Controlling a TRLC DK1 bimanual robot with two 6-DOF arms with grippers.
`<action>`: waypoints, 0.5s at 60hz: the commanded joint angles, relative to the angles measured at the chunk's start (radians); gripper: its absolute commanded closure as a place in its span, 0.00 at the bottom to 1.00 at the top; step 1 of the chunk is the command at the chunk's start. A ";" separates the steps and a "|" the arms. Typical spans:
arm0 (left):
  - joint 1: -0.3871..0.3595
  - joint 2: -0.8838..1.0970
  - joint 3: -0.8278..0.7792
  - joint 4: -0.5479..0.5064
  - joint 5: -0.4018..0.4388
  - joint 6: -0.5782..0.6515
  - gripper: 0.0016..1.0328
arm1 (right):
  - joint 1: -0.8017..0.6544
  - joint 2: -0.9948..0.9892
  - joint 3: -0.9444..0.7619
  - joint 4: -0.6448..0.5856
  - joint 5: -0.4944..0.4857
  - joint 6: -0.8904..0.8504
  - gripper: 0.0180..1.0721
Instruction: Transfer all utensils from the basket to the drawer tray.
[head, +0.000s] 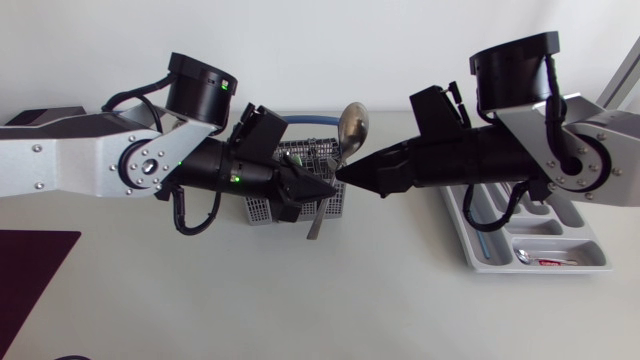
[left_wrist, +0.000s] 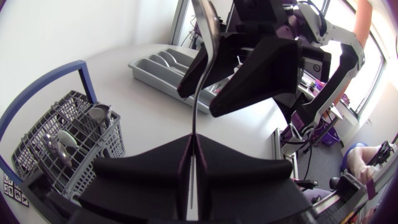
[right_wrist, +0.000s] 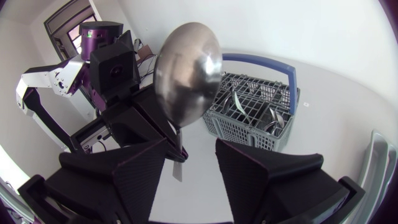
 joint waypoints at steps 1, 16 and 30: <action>-0.007 0.017 0.035 0.016 0.016 -0.020 0.97 | 0.006 0.029 0.030 0.038 0.008 0.038 0.61; -0.008 0.018 0.037 0.024 0.016 -0.022 0.97 | 0.029 0.072 0.057 0.041 0.020 0.042 0.67; -0.007 0.018 0.037 0.024 0.016 -0.025 0.97 | 0.045 0.087 0.062 0.063 0.021 0.056 0.87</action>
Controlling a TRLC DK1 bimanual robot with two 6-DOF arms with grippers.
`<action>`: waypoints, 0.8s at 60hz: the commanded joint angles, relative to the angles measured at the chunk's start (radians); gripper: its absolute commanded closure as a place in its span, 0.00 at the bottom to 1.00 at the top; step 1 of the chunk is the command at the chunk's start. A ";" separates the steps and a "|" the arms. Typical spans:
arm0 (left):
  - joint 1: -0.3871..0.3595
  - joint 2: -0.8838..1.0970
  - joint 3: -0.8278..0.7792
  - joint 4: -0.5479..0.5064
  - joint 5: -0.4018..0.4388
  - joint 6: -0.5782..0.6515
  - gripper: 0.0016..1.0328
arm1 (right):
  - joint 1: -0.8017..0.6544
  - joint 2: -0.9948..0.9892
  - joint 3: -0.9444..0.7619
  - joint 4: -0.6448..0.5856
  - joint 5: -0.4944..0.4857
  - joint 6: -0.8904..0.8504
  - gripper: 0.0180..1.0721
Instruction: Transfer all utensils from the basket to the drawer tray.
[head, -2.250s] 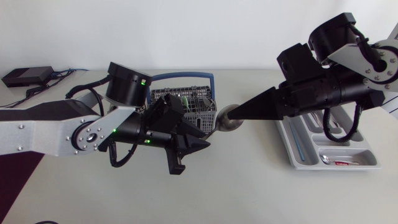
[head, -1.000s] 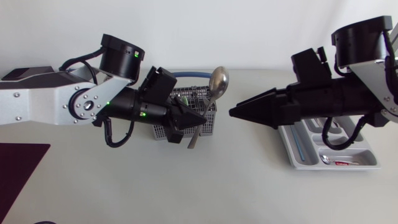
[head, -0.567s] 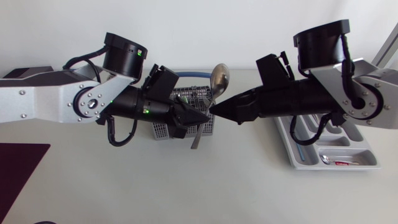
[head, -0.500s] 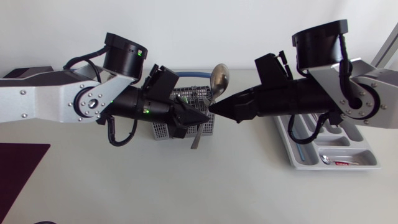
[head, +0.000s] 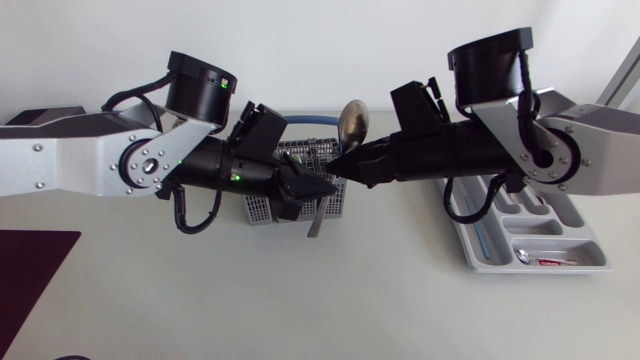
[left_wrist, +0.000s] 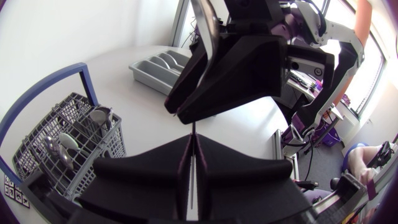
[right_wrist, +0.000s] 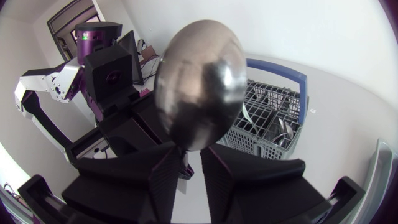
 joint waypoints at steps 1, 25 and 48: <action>-0.007 0.017 0.033 0.014 0.017 -0.022 0.97 | 0.009 0.020 0.019 0.019 0.012 0.037 0.88; -0.007 0.003 0.021 0.042 0.016 -0.038 0.68 | 0.012 0.012 0.003 0.018 0.008 0.042 0.95; 0.036 -0.069 0.004 0.054 -0.090 -0.005 0.19 | -0.166 0.003 -0.024 -0.082 0.013 -0.040 0.95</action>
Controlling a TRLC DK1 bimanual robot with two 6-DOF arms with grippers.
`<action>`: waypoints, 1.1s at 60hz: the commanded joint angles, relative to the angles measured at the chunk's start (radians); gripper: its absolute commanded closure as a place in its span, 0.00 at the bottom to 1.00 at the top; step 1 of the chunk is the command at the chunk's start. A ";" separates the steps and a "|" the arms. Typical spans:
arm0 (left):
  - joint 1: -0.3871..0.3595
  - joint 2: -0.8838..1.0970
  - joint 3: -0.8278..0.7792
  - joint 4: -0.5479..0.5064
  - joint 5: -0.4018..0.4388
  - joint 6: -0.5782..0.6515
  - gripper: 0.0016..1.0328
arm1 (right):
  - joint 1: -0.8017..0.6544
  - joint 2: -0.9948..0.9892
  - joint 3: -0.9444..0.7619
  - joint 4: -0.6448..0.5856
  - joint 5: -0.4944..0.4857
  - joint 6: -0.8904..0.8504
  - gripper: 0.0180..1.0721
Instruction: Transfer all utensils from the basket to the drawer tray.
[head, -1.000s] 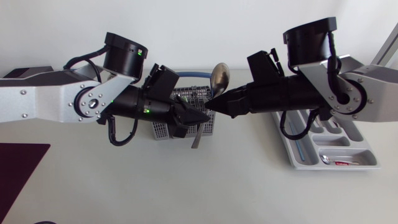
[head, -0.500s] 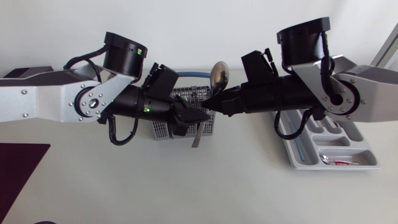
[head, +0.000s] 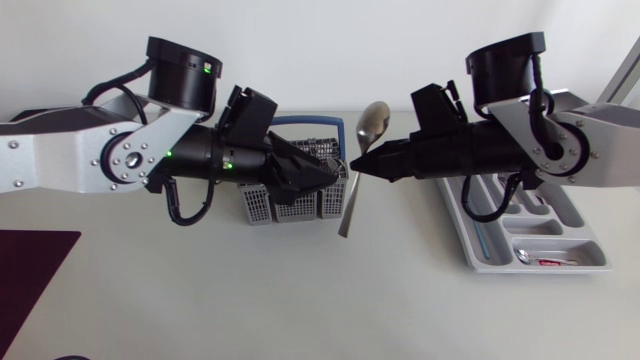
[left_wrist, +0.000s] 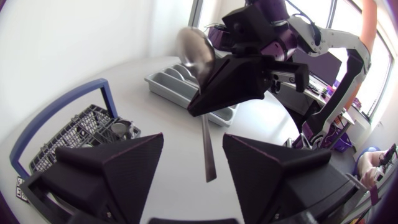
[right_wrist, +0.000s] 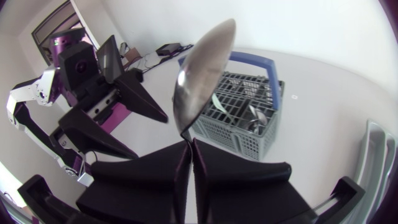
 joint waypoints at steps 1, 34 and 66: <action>0.014 -0.029 0.004 0.011 -0.022 0.015 0.19 | -0.078 0.005 -0.020 -0.028 0.007 -0.033 0.95; -0.032 -0.050 -0.025 -0.029 -0.239 0.119 0.18 | -0.527 0.246 0.168 -0.063 0.407 -0.214 0.95; -0.029 -0.083 -0.058 -0.038 -0.248 0.148 0.17 | -0.539 0.470 0.299 -0.046 0.772 -0.237 0.94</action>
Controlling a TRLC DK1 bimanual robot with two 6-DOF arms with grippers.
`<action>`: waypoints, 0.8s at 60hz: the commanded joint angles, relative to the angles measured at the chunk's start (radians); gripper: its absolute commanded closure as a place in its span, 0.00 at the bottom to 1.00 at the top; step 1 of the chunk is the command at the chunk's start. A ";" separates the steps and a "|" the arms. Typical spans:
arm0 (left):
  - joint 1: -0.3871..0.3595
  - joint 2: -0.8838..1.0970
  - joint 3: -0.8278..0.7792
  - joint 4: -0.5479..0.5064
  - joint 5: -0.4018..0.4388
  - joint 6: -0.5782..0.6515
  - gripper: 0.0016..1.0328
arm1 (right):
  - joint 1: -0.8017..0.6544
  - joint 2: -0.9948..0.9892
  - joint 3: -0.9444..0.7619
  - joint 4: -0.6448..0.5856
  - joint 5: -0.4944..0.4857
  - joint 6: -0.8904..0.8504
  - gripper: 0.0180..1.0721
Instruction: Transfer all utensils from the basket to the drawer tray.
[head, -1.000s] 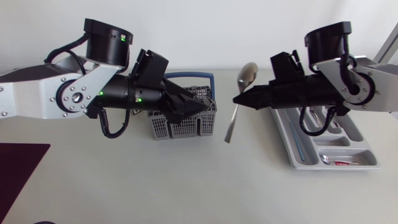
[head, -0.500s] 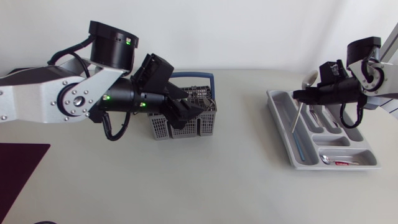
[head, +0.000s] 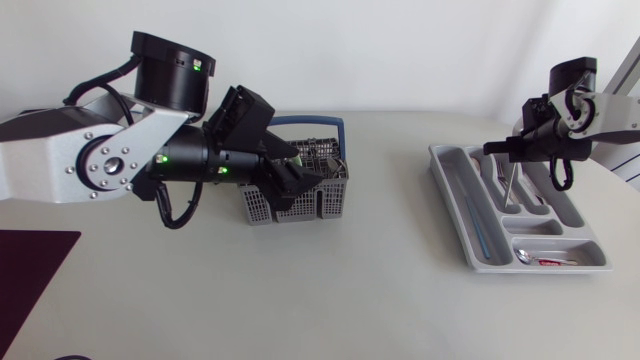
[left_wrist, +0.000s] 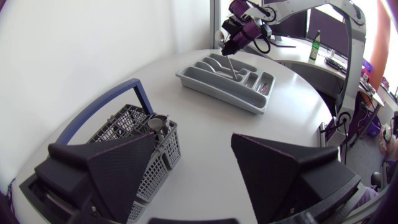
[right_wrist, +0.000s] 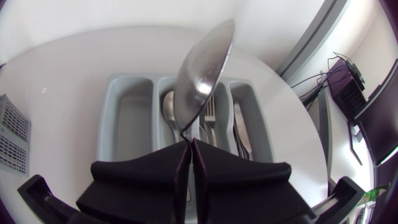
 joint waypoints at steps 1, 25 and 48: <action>0.002 -0.023 -0.032 -0.002 -0.003 0.028 0.17 | 0.016 0.045 0.007 0.013 0.045 -0.013 0.95; -0.002 -0.046 -0.044 -0.004 -0.011 0.037 0.16 | 0.064 0.270 0.220 -0.100 0.167 0.048 0.93; 0.003 -0.066 -0.058 -0.013 -0.014 0.043 0.15 | 0.093 0.471 0.403 -0.171 0.217 0.062 0.74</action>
